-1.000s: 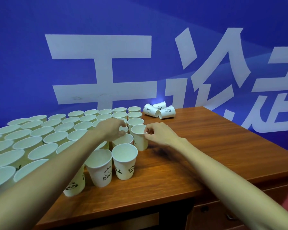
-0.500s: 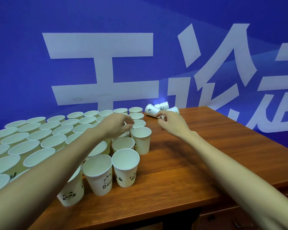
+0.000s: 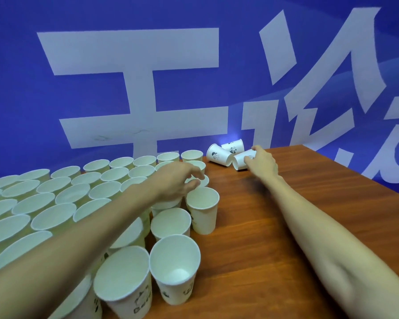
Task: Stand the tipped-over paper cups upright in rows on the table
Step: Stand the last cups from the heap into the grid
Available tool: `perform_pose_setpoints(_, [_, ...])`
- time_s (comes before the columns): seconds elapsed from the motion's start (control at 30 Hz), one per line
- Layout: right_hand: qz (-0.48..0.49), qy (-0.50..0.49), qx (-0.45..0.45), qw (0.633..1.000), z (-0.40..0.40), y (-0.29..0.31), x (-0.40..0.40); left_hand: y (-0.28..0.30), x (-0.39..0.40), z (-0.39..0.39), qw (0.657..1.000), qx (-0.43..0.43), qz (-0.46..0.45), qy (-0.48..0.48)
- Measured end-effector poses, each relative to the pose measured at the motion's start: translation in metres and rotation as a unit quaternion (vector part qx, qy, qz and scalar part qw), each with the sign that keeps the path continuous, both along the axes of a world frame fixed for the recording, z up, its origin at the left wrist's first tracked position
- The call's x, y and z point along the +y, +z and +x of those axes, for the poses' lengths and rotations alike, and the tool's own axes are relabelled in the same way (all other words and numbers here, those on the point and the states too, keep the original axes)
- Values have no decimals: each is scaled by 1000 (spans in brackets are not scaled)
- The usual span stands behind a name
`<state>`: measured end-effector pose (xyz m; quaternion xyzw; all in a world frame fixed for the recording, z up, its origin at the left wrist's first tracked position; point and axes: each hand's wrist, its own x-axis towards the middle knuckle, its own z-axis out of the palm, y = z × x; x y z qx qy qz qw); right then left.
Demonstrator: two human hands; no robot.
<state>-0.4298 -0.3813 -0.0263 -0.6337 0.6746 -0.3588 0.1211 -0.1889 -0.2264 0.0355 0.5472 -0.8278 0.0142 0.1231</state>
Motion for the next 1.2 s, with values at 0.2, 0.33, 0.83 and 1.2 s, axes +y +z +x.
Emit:
perform_pose_setpoints(0.2, [19, -57, -78, 995, -9, -8, -23, -3, -19, 5, 1000, 14, -20, 5])
perform_pose_setpoints(0.33, [48, -61, -134, 988, -11, -15, -39, -8, -23, 9, 1000, 20, -18, 9])
perform_pose_setpoints(0.83, [33, -17, -144, 989, -10, -12, -20, -7, -12, 8, 1000, -4, -3, 25])
perform_pose_setpoints(1.2, [-64, 42, 9, 997, -18, 33, 46, 11, 19, 3, 999, 1, -32, 9])
